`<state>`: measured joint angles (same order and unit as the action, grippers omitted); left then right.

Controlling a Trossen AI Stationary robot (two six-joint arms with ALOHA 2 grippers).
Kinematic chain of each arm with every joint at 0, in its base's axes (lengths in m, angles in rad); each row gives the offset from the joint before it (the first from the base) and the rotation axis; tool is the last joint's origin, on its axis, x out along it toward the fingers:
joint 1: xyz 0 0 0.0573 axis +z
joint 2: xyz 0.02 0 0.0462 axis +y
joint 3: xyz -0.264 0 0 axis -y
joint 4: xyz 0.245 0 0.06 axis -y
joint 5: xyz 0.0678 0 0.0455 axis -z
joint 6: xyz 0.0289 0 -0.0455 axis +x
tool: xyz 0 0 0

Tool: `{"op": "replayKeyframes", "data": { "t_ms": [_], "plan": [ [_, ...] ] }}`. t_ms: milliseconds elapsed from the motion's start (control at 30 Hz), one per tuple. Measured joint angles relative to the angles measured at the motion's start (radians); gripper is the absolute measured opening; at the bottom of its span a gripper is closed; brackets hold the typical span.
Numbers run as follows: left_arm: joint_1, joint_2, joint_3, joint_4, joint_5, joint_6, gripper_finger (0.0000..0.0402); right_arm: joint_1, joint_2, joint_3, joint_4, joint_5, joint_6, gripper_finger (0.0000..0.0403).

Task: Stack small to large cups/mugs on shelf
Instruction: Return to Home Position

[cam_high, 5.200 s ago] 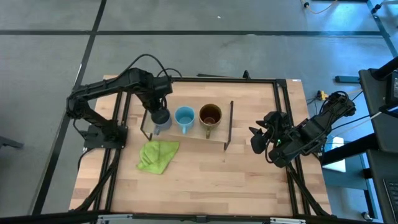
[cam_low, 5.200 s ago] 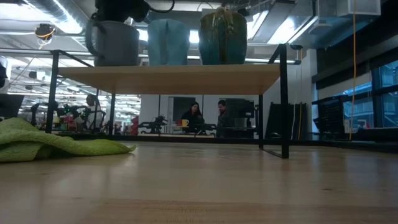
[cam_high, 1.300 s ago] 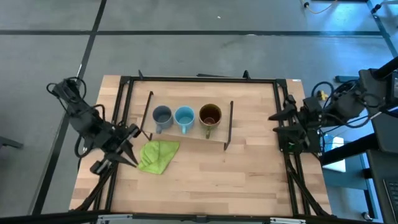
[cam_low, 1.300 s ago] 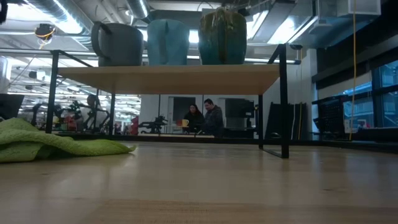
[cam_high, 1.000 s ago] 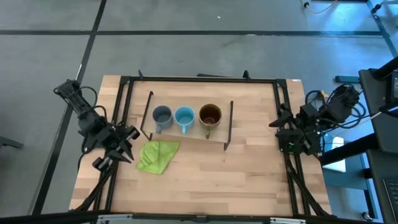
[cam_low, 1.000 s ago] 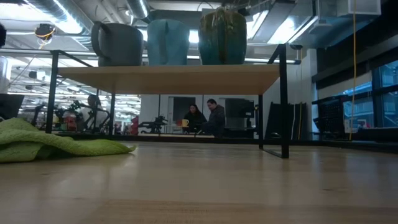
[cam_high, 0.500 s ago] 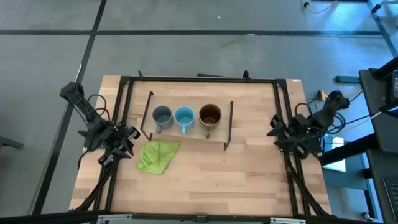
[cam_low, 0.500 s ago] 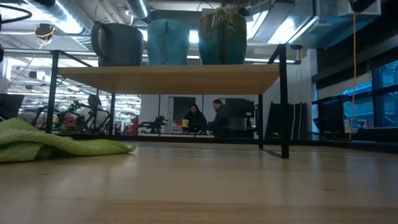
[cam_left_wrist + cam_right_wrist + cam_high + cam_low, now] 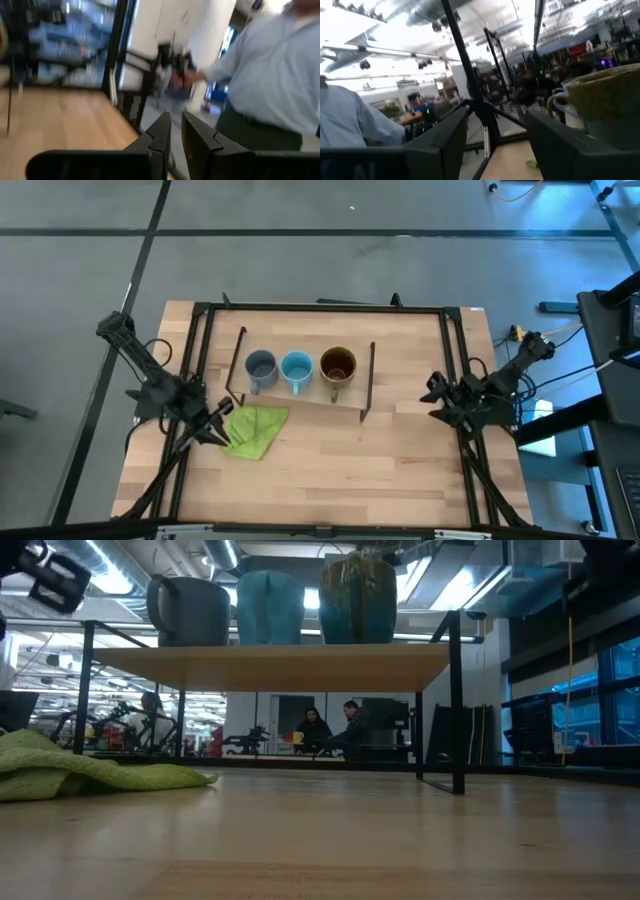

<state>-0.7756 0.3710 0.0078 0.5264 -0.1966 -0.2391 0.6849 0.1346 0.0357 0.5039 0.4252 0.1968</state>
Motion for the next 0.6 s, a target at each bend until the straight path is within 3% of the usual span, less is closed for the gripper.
{"op": "replayKeyframes", "data": {
  "t_ms": [167,300,433,600],
  "plan": [
    [0.0,0.001,0.0,-0.176,0.087,-0.059,0.0041,0.0,-0.025,-0.027,0.045,-0.027,-0.109,0.02],
    [0.0,0.001,0.0,-0.256,0.176,-0.068,0.0041,0.0,-0.04,-0.025,-0.013,-0.116,-0.273,0.02],
    [0.0,0.002,0.0,-0.354,0.199,-0.066,0.0041,0.0,-0.04,-0.025,-0.046,-0.106,-0.277,0.02],
    [0.0,0.002,0.0,-0.482,0.199,-0.067,0.0041,0.0,-0.039,-0.025,-0.22,-0.106,-0.236,0.02]
  ]
}}
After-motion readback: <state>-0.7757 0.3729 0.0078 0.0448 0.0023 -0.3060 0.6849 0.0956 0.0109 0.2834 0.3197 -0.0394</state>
